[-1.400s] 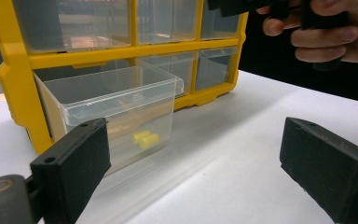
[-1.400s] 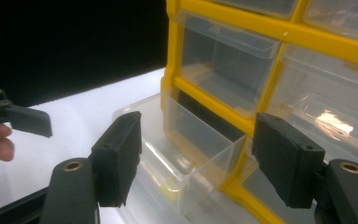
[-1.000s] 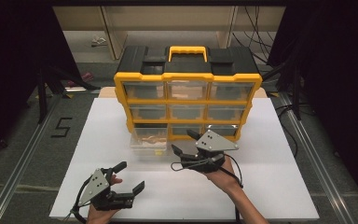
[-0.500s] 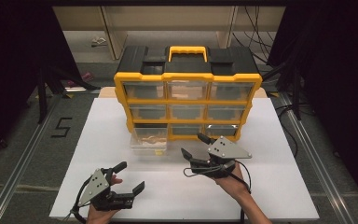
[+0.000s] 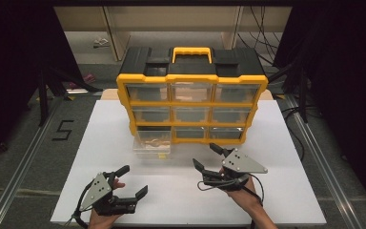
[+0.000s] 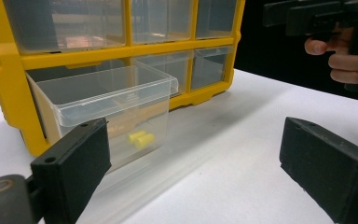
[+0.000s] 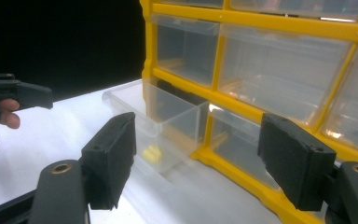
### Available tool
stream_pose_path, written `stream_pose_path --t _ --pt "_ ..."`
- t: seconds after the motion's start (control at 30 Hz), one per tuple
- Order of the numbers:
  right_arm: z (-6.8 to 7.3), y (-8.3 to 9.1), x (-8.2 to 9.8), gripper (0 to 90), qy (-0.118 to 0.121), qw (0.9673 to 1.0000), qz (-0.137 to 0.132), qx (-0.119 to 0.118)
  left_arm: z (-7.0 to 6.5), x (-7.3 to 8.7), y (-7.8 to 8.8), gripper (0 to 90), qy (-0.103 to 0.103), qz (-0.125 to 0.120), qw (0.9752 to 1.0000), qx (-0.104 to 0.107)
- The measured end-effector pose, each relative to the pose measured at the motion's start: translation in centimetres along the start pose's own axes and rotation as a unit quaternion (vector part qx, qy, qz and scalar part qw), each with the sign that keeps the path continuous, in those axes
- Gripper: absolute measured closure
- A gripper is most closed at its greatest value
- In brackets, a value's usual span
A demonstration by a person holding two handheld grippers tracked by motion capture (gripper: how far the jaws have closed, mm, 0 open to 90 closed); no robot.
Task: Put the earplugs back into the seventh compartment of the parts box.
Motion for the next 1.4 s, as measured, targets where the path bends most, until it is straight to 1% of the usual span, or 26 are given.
stream_pose_path --t 0.3,0.47,0.6,0.67,0.7,0.77,0.8,0.97,1.2,1.27,1.3,1.4 --pt "-0.5 1.9 1.5 28.7 -0.005 0.9999 0.005 0.011 0.0 0.0 0.0 8.4 0.0 0.0 1.0 0.0" --pt "-0.8 2.8 1.9 28.7 -0.011 0.9998 0.006 0.015 0.0 0.0 0.0 8.4 0.0 0.0 1.0 0.0" --pt "-1.0 3.6 2.2 28.7 -0.018 0.9996 -0.001 0.022 -0.1 0.0 0.0 8.4 0.0 0.0 1.0 0.001" --pt "-1.1 3.8 2.2 28.7 -0.018 0.9996 -0.003 0.023 0.0 0.0 0.1 8.4 0.0 -0.001 1.0 0.001" --pt "-1.1 4.1 2.3 28.7 -0.018 0.9995 -0.005 0.026 0.0 0.0 0.1 8.4 0.001 -0.001 1.0 0.001" --pt "-1.1 4.3 2.4 28.7 -0.018 0.9994 -0.009 0.027 0.0 0.0 0.0 8.4 0.001 -0.001 1.0 0.001" --pt "-1.1 4.8 2.6 28.7 -0.018 0.9995 -0.012 0.024 0.0 -0.1 0.0 8.4 0.0 -0.001 1.0 0.002" --pt "-1.1 5.4 3.2 28.7 -0.022 0.9993 -0.011 0.029 -0.1 0.0 0.0 8.4 0.0 0.0 1.0 0.003" --pt "-1.0 6.1 3.7 26.9 -0.02 0.9989 -0.011 0.041 -0.1 -0.1 0.1 8.4 0.001 -0.001 1.0 0.004" --pt "-1.1 6.2 3.9 26.4 -0.018 0.9988 -0.011 0.043 -0.1 -0.1 0.1 8.4 0.0 -0.001 1.0 0.003" --pt "-1.5 6.4 4.0 26.3 -0.021 0.9986 -0.011 0.047 -0.1 -0.1 0.1 8.4 0.0 -0.002 1.0 0.003" --pt "-1.7 6.4 4.1 26.3 -0.027 0.9983 -0.013 0.05 -0.1 0.0 0.0 8.4 0.0 -0.001 1.0 0.004"
Point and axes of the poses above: each handheld gripper's, and its own axes: y roughly backward along the jaws, x roughly out of its underside, z roughly to its left, the point moved 7 cm from there along -y, roughly forward along the jaws, and after that the axes turned 15 degrees about -z, right-handed, at the moved point
